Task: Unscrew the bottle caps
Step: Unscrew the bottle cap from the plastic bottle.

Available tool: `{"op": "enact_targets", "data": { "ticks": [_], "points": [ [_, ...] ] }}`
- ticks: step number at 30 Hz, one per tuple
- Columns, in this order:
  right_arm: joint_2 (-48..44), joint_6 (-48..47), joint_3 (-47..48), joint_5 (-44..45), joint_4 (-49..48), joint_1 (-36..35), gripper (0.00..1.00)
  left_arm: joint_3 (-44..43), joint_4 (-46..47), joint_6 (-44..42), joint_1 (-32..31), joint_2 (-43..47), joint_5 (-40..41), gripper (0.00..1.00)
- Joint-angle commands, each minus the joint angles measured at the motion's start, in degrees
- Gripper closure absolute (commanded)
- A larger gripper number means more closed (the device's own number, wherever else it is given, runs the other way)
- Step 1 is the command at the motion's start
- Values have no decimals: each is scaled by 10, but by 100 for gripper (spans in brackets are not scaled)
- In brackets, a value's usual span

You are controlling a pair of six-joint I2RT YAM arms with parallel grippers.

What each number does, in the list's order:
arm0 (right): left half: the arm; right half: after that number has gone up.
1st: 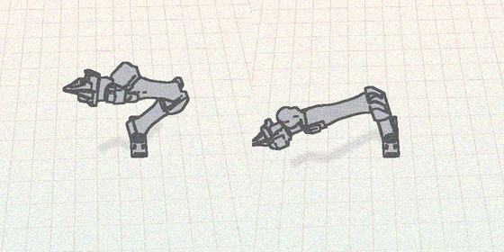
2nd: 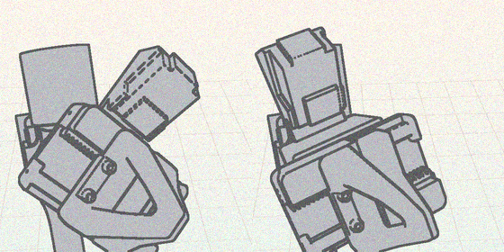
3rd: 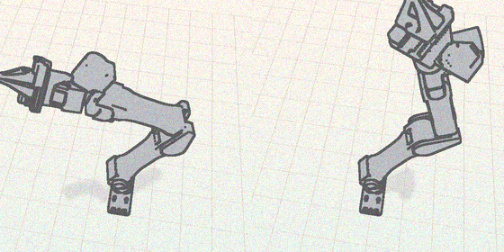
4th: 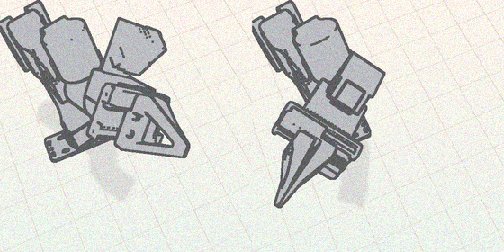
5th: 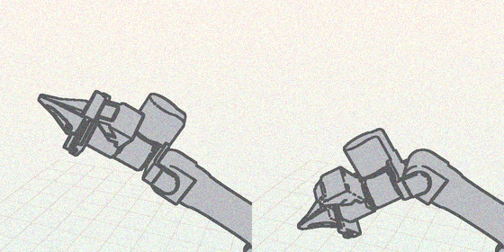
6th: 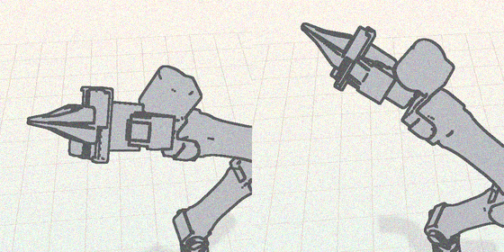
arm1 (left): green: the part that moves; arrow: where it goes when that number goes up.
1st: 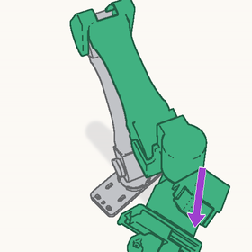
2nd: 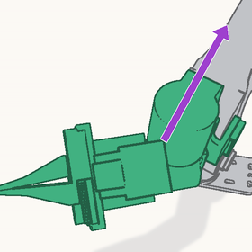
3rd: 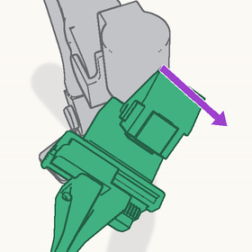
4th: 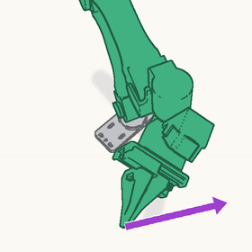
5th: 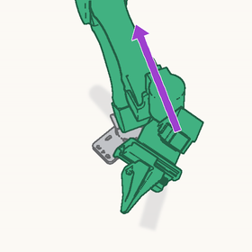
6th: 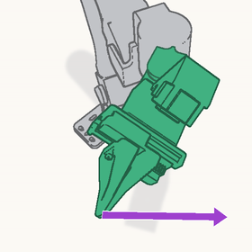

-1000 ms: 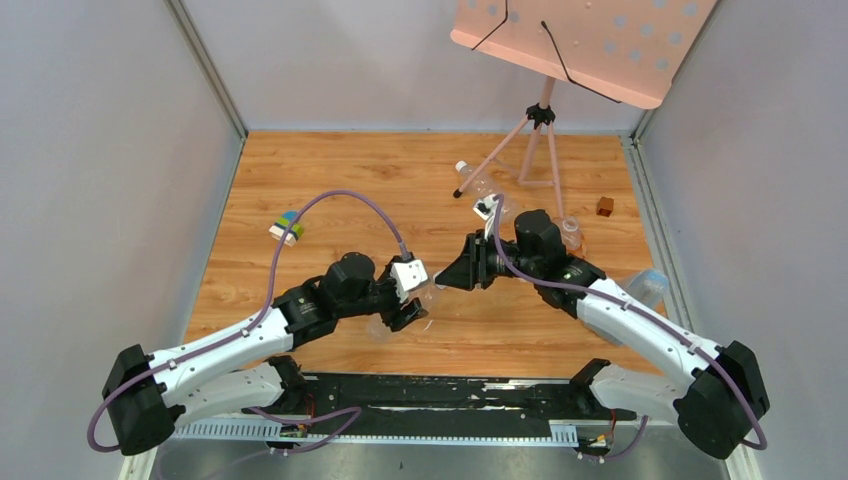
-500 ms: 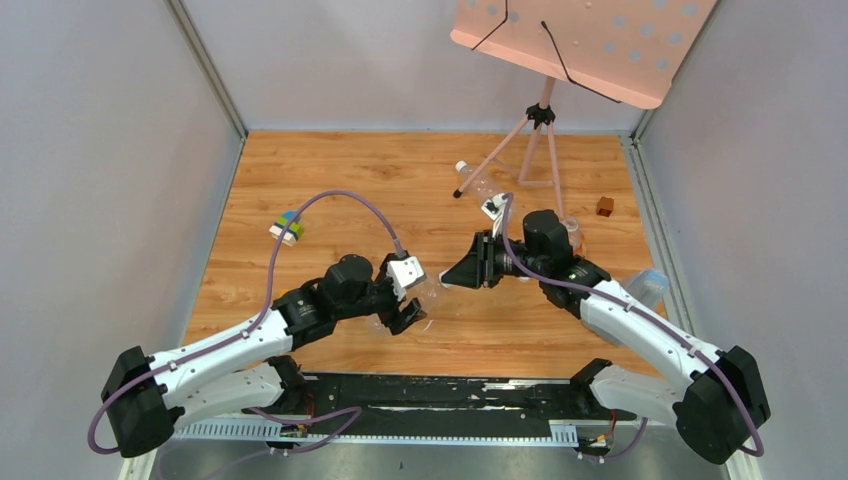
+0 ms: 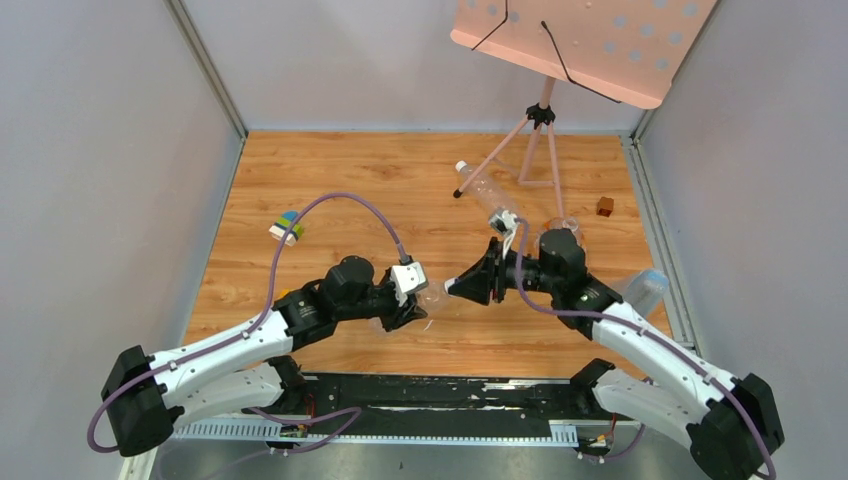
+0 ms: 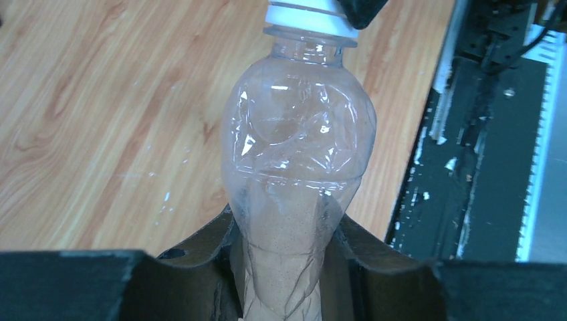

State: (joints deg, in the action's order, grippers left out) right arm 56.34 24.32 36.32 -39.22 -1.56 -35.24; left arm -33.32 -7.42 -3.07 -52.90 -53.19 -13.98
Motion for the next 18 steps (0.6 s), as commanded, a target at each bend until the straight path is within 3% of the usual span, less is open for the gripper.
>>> {"op": "enact_targets", "data": {
  "ticks": [1, 3, 5, 8, 11, 12, 14, 18],
  "points": [
    [-83, -195, -73, -69, -140, -4, 100, 4, 18, 5, 4, 20, -29, 93],
    [-103, -322, -89, -117, -136, -4, 100, 2, 15, 1, 4, 20, -48, 94],
    [-112, -385, -92, -128, -125, -4, 100, 1, 12, -3, 4, 20, -69, 95],
    [-111, -439, -87, -120, -109, -4, 100, -3, 8, -11, 5, 17, -100, 97],
    [-119, -425, -88, -85, -115, -4, 97, -10, -5, -19, 5, 15, -102, 100],
    [-123, -400, -90, -63, -125, -4, 87, -12, -7, -22, 5, 14, -98, 100],
    [-133, -326, -82, 1, -125, -4, 52, -11, -12, -26, 4, 16, -82, 100],
    [-145, -158, -55, 96, -74, -4, 29, -5, -15, -34, 4, 21, -45, 99]
  ]
}}
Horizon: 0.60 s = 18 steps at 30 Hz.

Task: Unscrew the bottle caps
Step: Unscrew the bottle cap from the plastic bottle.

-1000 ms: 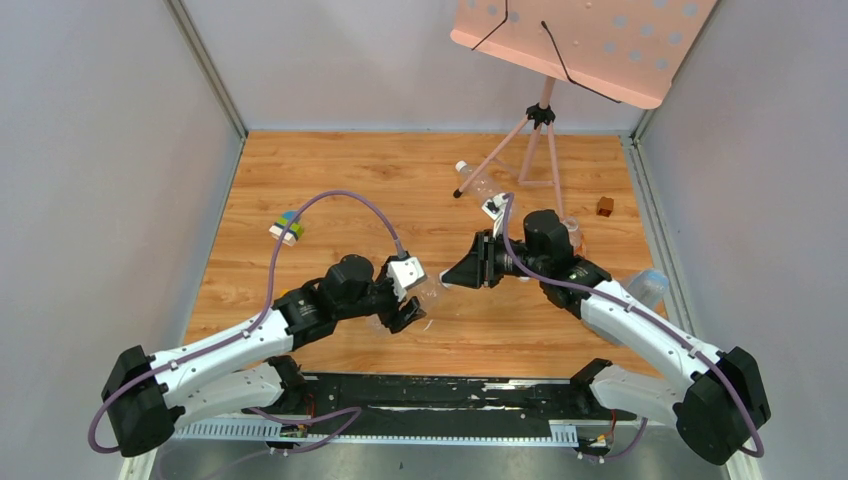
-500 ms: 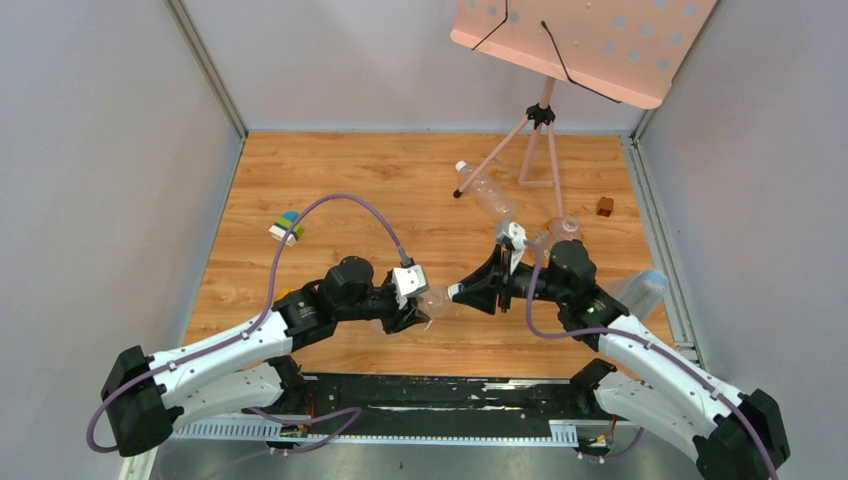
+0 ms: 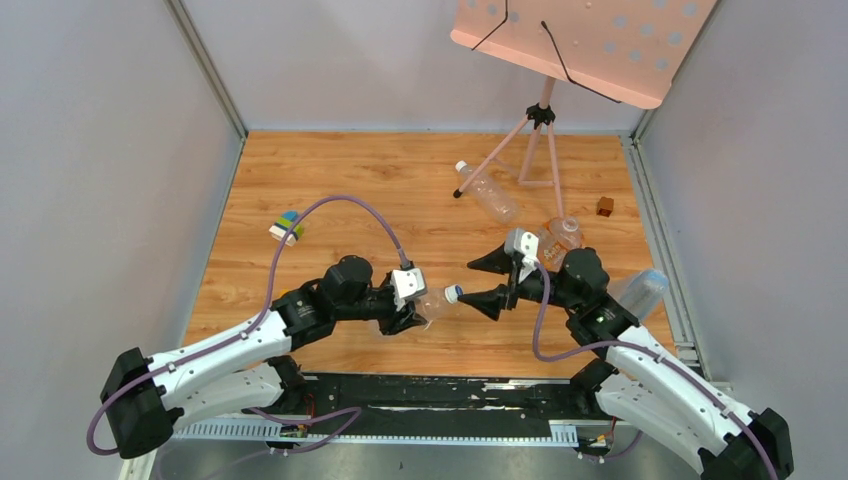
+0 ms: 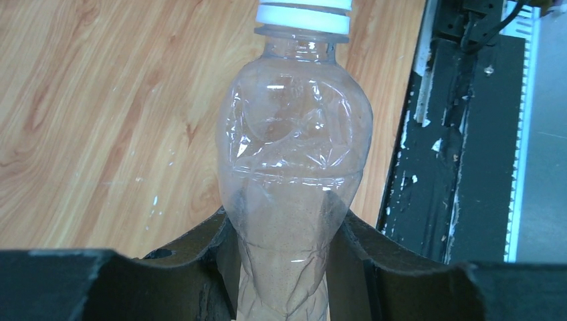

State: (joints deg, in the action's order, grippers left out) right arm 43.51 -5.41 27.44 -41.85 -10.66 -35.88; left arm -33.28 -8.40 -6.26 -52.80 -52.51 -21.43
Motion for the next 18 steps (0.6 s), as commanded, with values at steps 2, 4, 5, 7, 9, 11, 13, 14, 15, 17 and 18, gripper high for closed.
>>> {"op": "enact_targets", "data": {
  "ticks": [2, 4, 5, 7, 9, 11, 13, 14, 15, 17, 18],
  "points": [
    [-12, 205, 57, 145, 61, 3, 28, -3, -2, -5, 4, 15, 39, 99],
    [2, 282, 80, 169, 102, 3, 28, -3, 2, -7, 3, 11, 42, 99],
    [15, 305, 91, 169, 122, 3, 29, -3, 3, -9, 3, 11, 43, 99],
    [39, 330, 112, 144, 143, 3, 30, -4, 8, -10, 3, 8, 48, 99],
    [67, 343, 128, 125, 159, 3, 32, -6, 11, -10, 3, 7, 54, 99],
    [92, 354, 141, 118, 171, 3, 36, -6, 11, -9, 4, 6, 57, 99],
    [110, 357, 154, 112, 187, 3, 40, -6, 13, -10, 3, 5, 60, 99],
    [114, 362, 156, 113, 191, 3, 41, -5, 13, -10, 3, 4, 63, 99],
    [115, 368, 154, 112, 189, 3, 42, -5, 12, -9, 3, 3, 64, 99],
    [114, 377, 144, 106, 171, 3, 47, -5, 7, -6, 3, 2, 67, 99],
    [112, 379, 139, 105, 161, 3, 50, -5, 7, -5, 3, 0, 67, 98]
  ]
}}
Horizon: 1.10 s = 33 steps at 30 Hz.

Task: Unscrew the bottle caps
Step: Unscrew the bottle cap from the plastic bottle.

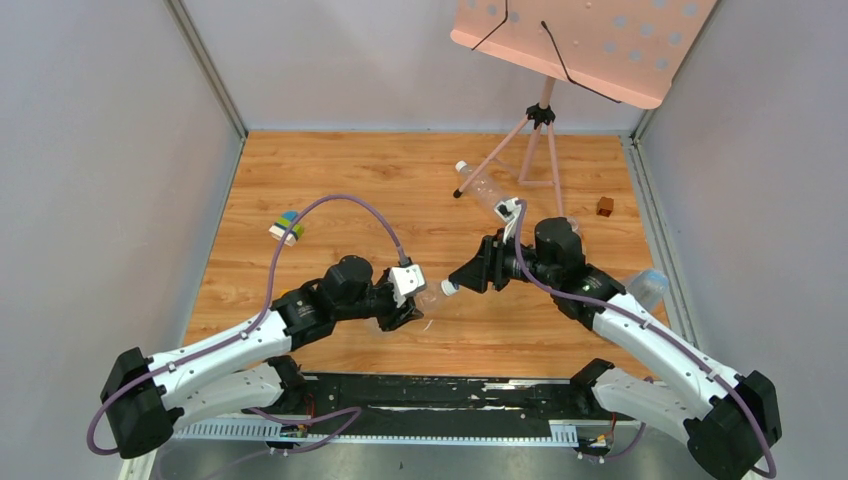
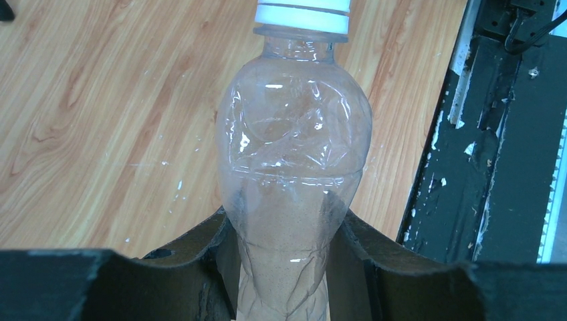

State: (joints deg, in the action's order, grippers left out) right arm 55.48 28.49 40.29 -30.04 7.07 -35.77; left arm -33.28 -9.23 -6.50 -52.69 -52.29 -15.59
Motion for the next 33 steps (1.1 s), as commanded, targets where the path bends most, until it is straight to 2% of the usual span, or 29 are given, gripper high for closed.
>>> {"op": "enact_targets", "data": {
  "ticks": [1, 4, 8, 10, 17, 24, 28, 33],
  "points": [
    [-8, 39, 8, -15, -25, 2, 51, -3, 16, -2, 2, -2, 9, 98],
    [-8, 35, 11, -15, -30, 3, 51, -2, 17, -3, 2, -6, 12, 98],
    [-21, 43, 0, 1, -60, 3, 37, 0, 25, 8, 2, -5, 19, 98],
    [-18, 41, 3, 12, -63, 3, 34, 6, 40, 14, 2, -3, 18, 98],
    [10, 32, 36, -2, -19, 6, 32, 18, 70, 20, 2, -6, 15, 98],
    [29, 71, 51, -25, 15, 10, 29, 25, 78, 19, 3, 0, 13, 98],
    [51, 85, 60, -50, 15, 11, 31, 18, 75, 13, 2, -9, 11, 98],
    [75, 79, 65, -72, 22, 11, 45, 15, 69, 11, 2, -11, 12, 98]
  ]
}}
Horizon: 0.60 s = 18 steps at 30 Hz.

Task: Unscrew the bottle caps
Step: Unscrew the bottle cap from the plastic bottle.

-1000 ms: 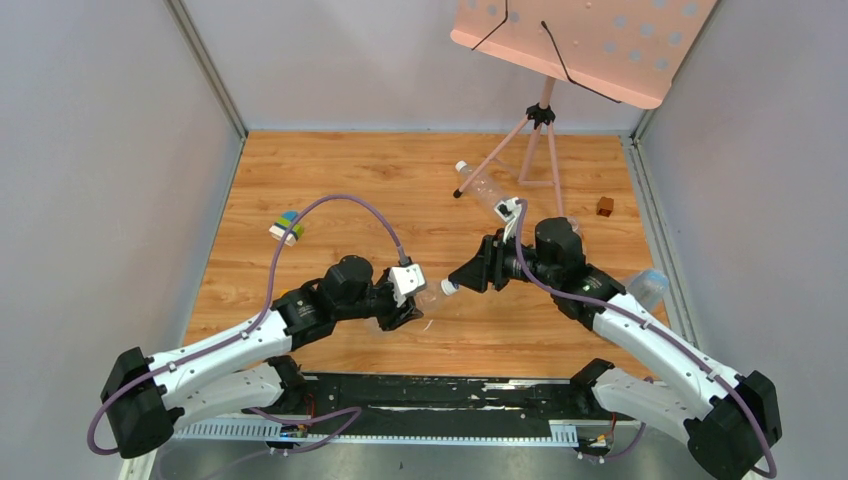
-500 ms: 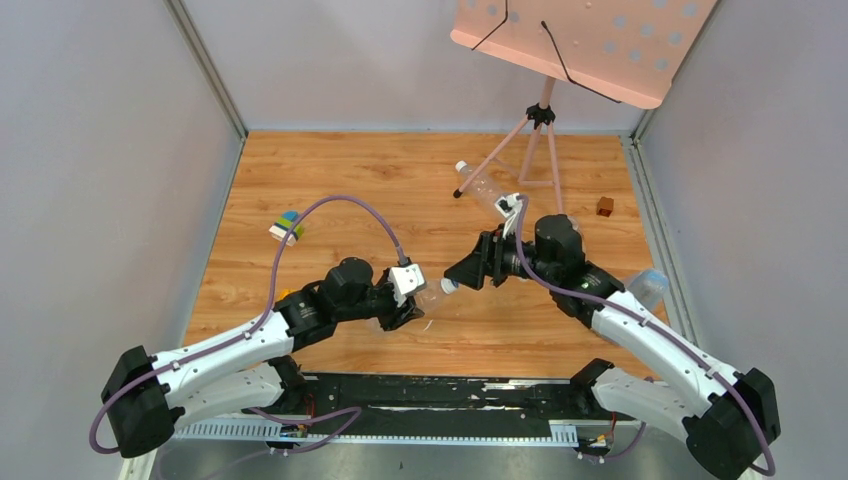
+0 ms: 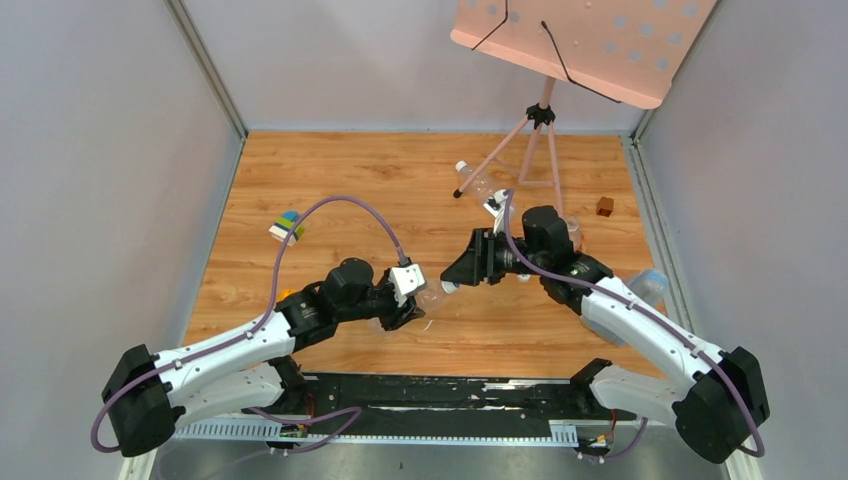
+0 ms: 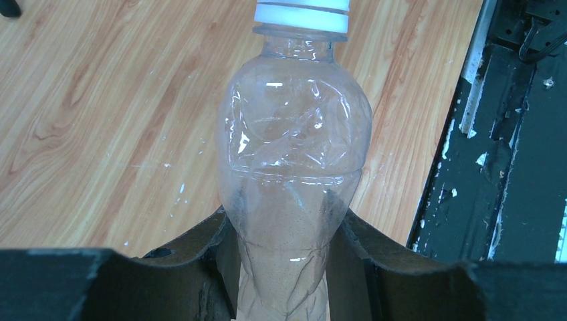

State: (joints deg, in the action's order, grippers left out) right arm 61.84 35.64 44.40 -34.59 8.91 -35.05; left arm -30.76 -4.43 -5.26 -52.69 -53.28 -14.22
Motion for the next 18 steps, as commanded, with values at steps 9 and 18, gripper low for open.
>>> {"op": "enact_targets", "data": {
  "ticks": [9, 18],
  "points": [
    [15, -37, 20, -45, 13, 3, 92, -8, 23, 2, 2, 1, 2, 98],
    [-7, -136, -8, -99, -52, 3, 100, -8, 27, 0, 2, -1, -9, 98]
  ]
}}
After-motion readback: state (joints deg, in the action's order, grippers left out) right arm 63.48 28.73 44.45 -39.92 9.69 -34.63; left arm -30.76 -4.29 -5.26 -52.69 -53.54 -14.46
